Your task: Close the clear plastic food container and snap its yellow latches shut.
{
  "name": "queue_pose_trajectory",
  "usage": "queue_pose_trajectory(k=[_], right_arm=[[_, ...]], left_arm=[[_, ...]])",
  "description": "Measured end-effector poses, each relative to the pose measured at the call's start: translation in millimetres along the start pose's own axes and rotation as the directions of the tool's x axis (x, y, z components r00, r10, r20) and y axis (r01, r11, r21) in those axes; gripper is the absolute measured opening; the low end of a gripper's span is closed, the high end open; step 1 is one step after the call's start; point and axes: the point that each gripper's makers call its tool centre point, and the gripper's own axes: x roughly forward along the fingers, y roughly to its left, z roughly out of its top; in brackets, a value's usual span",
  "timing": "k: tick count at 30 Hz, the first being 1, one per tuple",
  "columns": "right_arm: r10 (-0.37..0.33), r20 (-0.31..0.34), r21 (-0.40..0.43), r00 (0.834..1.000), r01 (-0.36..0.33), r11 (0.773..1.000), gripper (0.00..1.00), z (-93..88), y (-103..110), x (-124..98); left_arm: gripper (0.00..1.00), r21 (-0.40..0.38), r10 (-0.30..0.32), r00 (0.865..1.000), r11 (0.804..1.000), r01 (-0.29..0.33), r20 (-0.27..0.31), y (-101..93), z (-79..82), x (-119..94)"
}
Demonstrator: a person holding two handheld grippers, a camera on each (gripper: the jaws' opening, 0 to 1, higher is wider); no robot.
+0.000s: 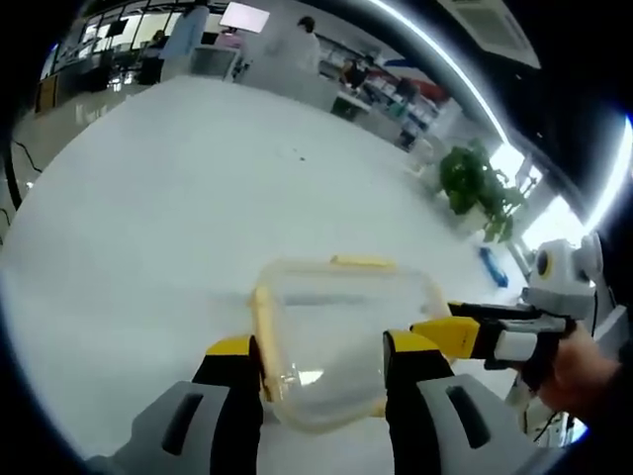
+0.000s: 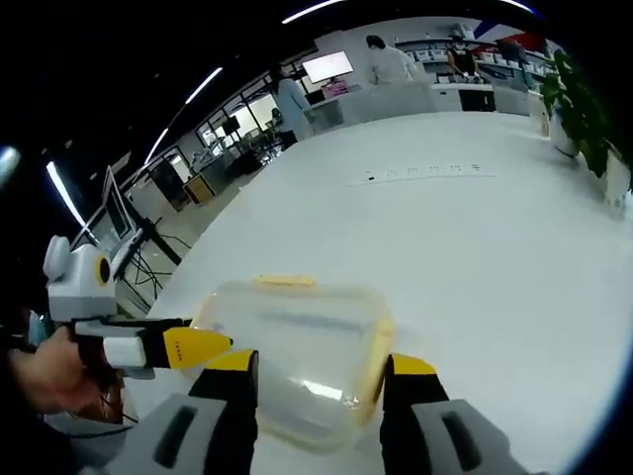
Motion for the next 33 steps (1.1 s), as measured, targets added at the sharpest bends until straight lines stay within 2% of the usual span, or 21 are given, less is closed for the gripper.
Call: queue_pose_trajectory(k=[4,11,20,33], right_arm=[[0.005,-0.006,-0.003,1.000,-0.005,1.000,0.48,5.0,9,11],[0.013,-0.010,-0.009,1.000,-0.013,1.000,0.48,14.2,27,31],[0.005,0.019,0.000,1.000,-0.005,1.000,0.48,24.7,49,56],[-0.006,0.046,0.010,0.999,0.006,1.000,0.48,36.9,75,82]], left_arm=[[0.47,-0.002,-0.004,1.000,1.000,0.004,-0.021,13.2,6.6,-3],[0.47,-0.009,0.005,1.000,1.000,-0.005,-0.016,37.5,18.6,-9],[0.47,-0.003,-0.004,1.000,1.000,0.004,-0.009,68.6,36.4,-15],[0.47,0.005,-0.010,1.000,1.000,0.010,0.003,101.9,57.2,-21]])
